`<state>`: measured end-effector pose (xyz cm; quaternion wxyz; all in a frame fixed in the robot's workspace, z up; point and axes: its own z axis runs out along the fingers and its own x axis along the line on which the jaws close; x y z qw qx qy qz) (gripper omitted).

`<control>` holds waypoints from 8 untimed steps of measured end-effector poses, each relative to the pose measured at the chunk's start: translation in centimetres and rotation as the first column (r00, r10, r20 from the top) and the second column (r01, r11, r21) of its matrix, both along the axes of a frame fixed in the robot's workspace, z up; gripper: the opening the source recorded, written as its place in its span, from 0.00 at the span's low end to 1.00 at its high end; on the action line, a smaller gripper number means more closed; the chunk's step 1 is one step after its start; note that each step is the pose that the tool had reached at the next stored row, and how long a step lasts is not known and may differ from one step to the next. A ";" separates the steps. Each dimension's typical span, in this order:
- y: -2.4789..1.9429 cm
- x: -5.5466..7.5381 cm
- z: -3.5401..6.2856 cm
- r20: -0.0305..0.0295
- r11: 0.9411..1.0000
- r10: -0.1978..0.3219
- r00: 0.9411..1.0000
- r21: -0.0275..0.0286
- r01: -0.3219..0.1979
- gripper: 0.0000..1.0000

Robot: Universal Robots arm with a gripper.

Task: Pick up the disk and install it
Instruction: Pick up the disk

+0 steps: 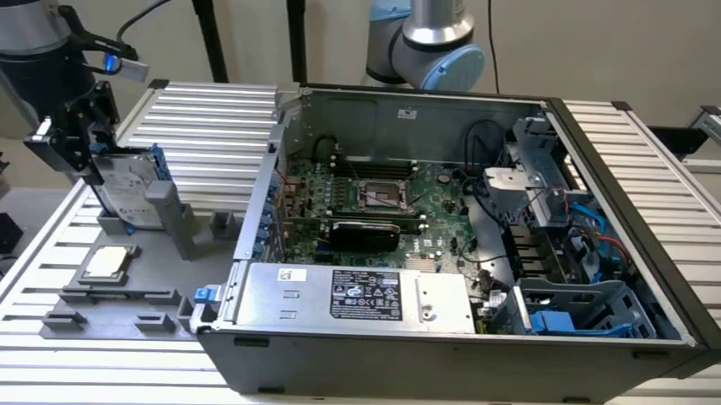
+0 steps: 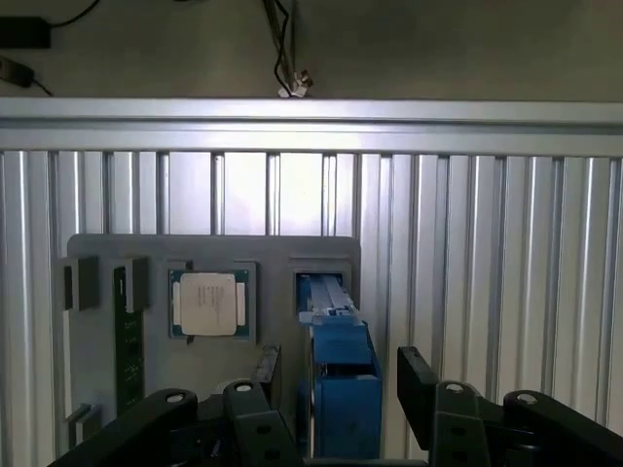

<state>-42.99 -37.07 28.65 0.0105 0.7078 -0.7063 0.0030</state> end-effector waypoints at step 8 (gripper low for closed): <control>0.01 0.0 0.03 0.000 1.000 0.001 1.000 0.000 -0.001 0.00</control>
